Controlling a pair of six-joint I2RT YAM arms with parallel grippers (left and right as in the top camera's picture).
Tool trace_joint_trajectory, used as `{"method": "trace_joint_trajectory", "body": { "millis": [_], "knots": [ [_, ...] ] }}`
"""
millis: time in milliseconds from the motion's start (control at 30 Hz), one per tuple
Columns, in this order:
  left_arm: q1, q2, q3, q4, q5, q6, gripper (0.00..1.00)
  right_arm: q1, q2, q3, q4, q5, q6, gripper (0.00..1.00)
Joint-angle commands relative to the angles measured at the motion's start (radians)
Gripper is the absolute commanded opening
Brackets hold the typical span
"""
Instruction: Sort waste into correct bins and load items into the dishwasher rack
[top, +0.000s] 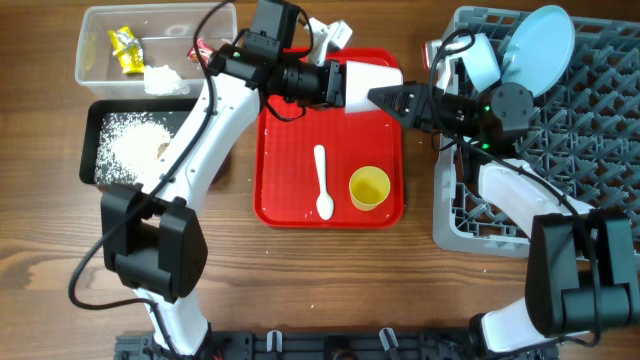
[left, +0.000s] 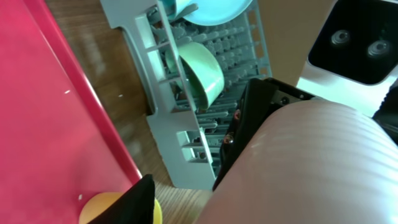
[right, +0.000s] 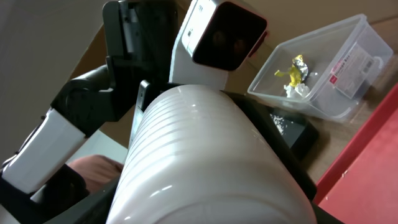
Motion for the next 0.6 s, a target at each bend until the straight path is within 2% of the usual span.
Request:
{"method": "trace_joint_trajectory", "body": {
  "millis": [0,167,500,567],
  "knots": [
    [-0.039,-0.012,0.002,-0.003,-0.017,0.018,0.56,0.025,0.011,0.011,-0.001,0.050,-0.008,0.43],
    [0.010,-0.012,0.001,-0.012,-0.017,0.018,0.55,0.006,0.011,0.011,-0.002,0.040,-0.016,0.39],
    [0.078,-0.012,0.002,-0.065,-0.018,0.030,0.58,-0.082,0.011,0.011,-0.011,0.014,-0.042,0.38],
    [0.115,-0.012,0.002,-0.071,-0.018,0.030,0.58,-0.105,0.006,0.011,0.003,-0.032,-0.042,0.35]
  ]
}}
